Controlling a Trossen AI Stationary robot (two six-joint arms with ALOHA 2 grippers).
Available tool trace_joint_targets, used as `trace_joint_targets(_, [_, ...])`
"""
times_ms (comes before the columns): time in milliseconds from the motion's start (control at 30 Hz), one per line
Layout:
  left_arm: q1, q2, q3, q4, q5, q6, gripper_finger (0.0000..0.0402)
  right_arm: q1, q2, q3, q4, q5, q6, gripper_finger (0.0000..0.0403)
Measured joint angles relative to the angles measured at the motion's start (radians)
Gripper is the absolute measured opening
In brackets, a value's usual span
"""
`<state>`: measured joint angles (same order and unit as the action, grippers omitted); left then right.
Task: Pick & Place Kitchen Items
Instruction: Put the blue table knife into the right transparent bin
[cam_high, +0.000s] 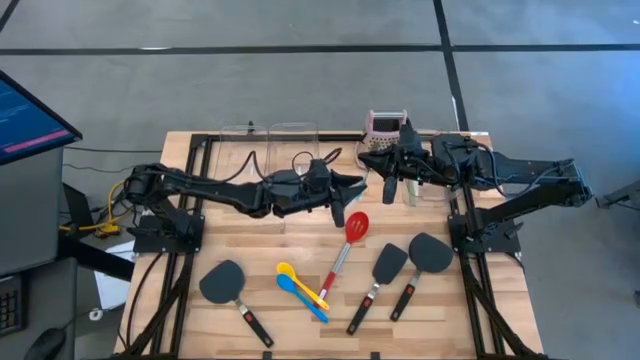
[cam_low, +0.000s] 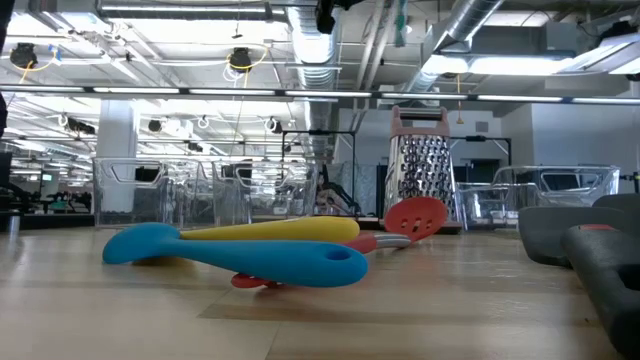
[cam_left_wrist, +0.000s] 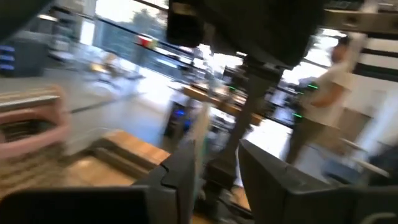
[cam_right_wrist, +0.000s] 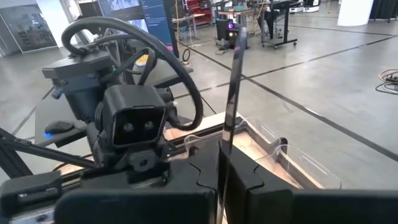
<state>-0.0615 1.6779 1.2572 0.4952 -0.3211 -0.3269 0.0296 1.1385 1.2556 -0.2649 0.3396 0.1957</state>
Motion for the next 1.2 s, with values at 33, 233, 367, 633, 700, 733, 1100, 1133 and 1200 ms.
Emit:
trace_joint_targets(33, [0.008,0.0,0.0,0.0,0.052,-0.011,0.0118,0.0,0.0,0.0,0.0,0.0,0.0,0.0])
trace_joint_targets(233, [0.052,0.0,-0.008,-0.001,0.11,-0.064,0.0129,0.0,0.0,0.0,0.008,-0.025,0.003,0.0])
trace_joint_targets(367, [0.069,0.0,-0.008,-0.002,0.155,-0.065,0.0129,0.0,0.0,0.0,0.008,-0.045,0.003,0.0])
trace_joint_targets(633, [0.075,0.0,-0.009,-0.005,0.172,-0.041,0.0129,0.0,0.0,0.0,0.008,-0.073,0.003,0.0])
trace_joint_targets(700, [0.075,0.0,-0.009,-0.006,0.17,-0.039,0.0129,0.0,-0.001,0.0,0.005,-0.073,0.003,0.0])
trace_joint_targets(733, [0.075,0.0,-0.009,-0.006,0.17,-0.039,0.0129,-0.001,-0.007,0.0,-0.003,-0.074,0.003,0.0])
trace_joint_targets(1100, [0.077,0.0,-0.01,0.002,0.189,-0.036,0.0129,-0.112,-0.097,0.0,-0.137,-0.084,-0.01,0.0])
trace_joint_targets(1133, [0.077,0.0,-0.01,0.003,0.19,-0.037,0.0129,-0.123,-0.106,0.0,-0.159,-0.083,-0.011,0.0])
trace_joint_targets(1200, [0.077,0.0,-0.01,0.007,0.19,-0.037,0.0129,-0.152,-0.127,0.0,-0.204,-0.082,-0.013,0.0])
